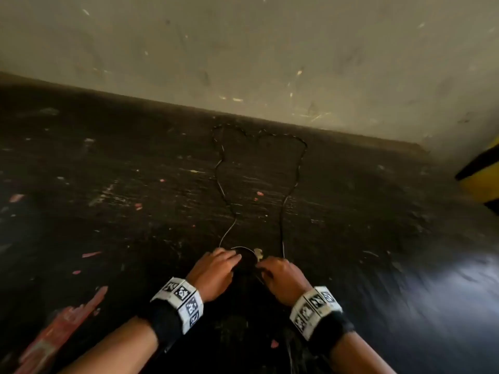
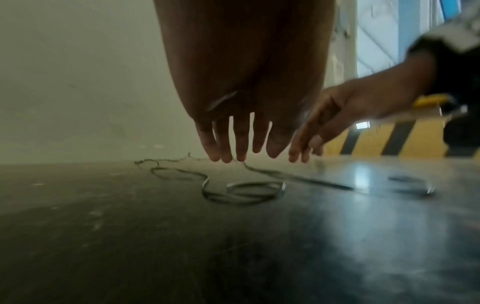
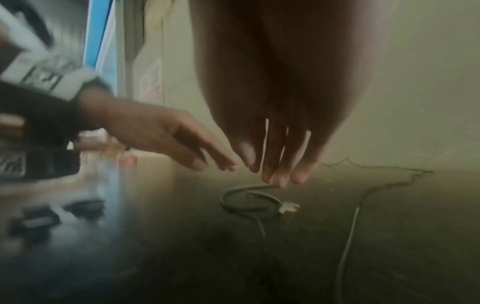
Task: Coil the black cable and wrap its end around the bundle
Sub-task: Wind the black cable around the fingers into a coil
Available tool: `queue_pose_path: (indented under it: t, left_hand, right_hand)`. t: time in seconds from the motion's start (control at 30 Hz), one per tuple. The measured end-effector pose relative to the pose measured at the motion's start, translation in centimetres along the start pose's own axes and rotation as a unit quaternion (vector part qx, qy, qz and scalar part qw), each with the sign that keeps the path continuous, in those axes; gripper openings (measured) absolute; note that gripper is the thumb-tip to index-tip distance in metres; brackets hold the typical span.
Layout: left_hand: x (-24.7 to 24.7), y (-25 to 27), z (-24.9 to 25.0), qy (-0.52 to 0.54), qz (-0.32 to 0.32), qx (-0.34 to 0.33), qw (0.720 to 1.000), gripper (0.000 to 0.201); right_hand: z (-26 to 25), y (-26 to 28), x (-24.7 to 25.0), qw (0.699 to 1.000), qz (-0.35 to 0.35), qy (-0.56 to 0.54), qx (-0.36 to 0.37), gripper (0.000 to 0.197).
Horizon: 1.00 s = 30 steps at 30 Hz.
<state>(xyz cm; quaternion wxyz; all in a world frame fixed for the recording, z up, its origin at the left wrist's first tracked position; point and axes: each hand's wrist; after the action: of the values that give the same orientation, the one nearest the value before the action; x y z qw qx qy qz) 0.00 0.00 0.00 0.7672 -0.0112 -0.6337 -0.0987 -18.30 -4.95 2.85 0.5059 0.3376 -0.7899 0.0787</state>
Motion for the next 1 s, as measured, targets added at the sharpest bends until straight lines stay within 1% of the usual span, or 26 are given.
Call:
queue_pose_path:
  t: [0.1, 0.17, 0.3, 0.37, 0.4, 0.43, 0.47, 0.5, 0.53, 0.57, 0.6, 0.63, 0.67, 0.7, 0.73, 0.77, 0.8, 0.87, 0.93, 0.97, 1.0]
  left_hand:
    - [-0.9, -1.7, -1.0, -0.05, -0.045, -0.009, 0.998, 0.049]
    - [-1.5, -2.1, -1.8, -0.065, -0.056, -0.011, 0.996, 0.044]
    - [-2.2, -1.9, -2.2, -0.045, -0.034, 0.0, 0.998, 0.027]
    - [-2.1, -1.9, -2.5, -0.021, -0.025, 0.004, 0.999, 0.025]
    - [-1.9, -1.8, -2.7, 0.012, -0.009, 0.011, 1.0, 0.026]
    - [-1.7, -1.8, -3.0, 0.053, 0.022, 0.032, 0.998, 0.027]
    - [-1.4, -1.7, -3.1, 0.102, 0.073, 0.064, 0.99, 0.03]
    - [-1.1, -1.6, -3.2, 0.148, 0.126, 0.103, 0.976, 0.033]
    - [-0.8, -1.4, -3.2, 0.201, 0.17, 0.141, 0.954, 0.035]
    - [-0.3, -1.2, -3.0, 0.26, 0.199, 0.172, 0.929, 0.034]
    - [0.0, -1.1, -2.8, 0.327, 0.202, 0.188, 0.904, 0.031]
    - [0.6, -0.9, -2.4, 0.388, 0.18, 0.184, 0.885, 0.029]
    - [0.9, -0.8, -2.0, 0.429, 0.146, 0.161, 0.877, 0.031]
    - [1.4, -0.6, -1.6, 0.45, 0.111, 0.129, 0.877, 0.035]
    - [1.8, -0.4, -1.2, 0.461, 0.082, 0.093, 0.878, 0.037]
    - [2.2, -0.3, -0.8, 0.473, 0.066, 0.058, 0.877, 0.035]
    - [2.7, -0.3, -0.5, 0.491, 0.064, 0.035, 0.868, 0.03]
    - [3.9, 0.0, -0.1, 0.546, 0.065, 0.03, 0.835, 0.02]
    - [5.3, 0.7, 0.1, 0.602, 0.055, 0.035, 0.796, 0.016]
    - [6.1, 1.1, 0.2, 0.626, 0.048, 0.031, 0.777, 0.015]
    - [7.0, 1.6, 0.4, 0.646, 0.041, 0.023, 0.762, 0.014]
  right_hand:
    - [0.2, -2.1, -0.5, 0.999, -0.02, 0.048, 0.012, 0.03]
    - [0.3, -3.3, -1.0, 0.995, -0.049, 0.087, 0.025, 0.029]
    - [0.6, -4.9, -1.8, 0.982, -0.07, 0.161, 0.069, 0.03]
    - [0.6, -5.5, -1.7, 0.979, -0.077, 0.168, 0.088, 0.027]
    - [0.6, -5.5, -1.5, 0.98, -0.088, 0.155, 0.093, 0.025]
    - [0.8, -5.7, -1.3, 0.983, -0.094, 0.127, 0.092, 0.022]
    - [1.1, -5.8, -1.0, 0.989, -0.092, 0.082, 0.08, 0.019]
    - [1.3, -5.9, -0.8, 0.995, -0.078, 0.016, 0.055, 0.017]
    - [1.4, -5.9, -0.5, 0.996, -0.055, -0.062, 0.028, 0.014]
    - [1.2, -5.9, -0.3, 0.988, -0.028, -0.154, 0.003, 0.012]
    - [0.7, -5.7, 0.1, 0.967, -0.006, -0.254, -0.015, 0.01]
    - [0.1, -5.5, 0.5, 0.934, 0.005, -0.357, -0.035, 0.009]
    - [-0.6, -5.2, 1.1, 0.896, 0.006, -0.441, -0.051, 0.01]
    - [-1.2, -5.0, 1.6, 0.868, 0.005, -0.492, -0.061, 0.01]
    - [-1.7, -4.7, 2.2, 0.852, 0.004, -0.52, -0.063, 0.011]
    - [-2.2, -4.5, 2.7, 0.845, 0.006, -0.531, -0.06, 0.01]
    - [-2.5, -4.3, 3.2, 0.843, 0.011, -0.534, -0.056, 0.009]
    - [-3.2, -3.9, 4.1, 0.859, 0.024, -0.509, -0.051, 0.012]
    - [-3.7, -3.5, 5.0, 0.888, 0.053, -0.455, -0.034, 0.013]
    - [-3.7, -3.4, 5.6, 0.905, 0.081, -0.418, -0.017, 0.01]
    - [-3.8, -3.2, 6.1, 0.919, 0.111, -0.377, 0.008, 0.014]
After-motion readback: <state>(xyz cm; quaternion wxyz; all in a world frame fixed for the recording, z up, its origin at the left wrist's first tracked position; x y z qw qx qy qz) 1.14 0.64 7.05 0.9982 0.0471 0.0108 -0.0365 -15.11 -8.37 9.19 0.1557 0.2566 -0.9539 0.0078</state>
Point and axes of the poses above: each hand's wrist, its own y-axis away from the middle knuckle, its own x-axis out of the back of the hand, z = x × y, and after that the axes turned 5 degrees about -y, right-handed
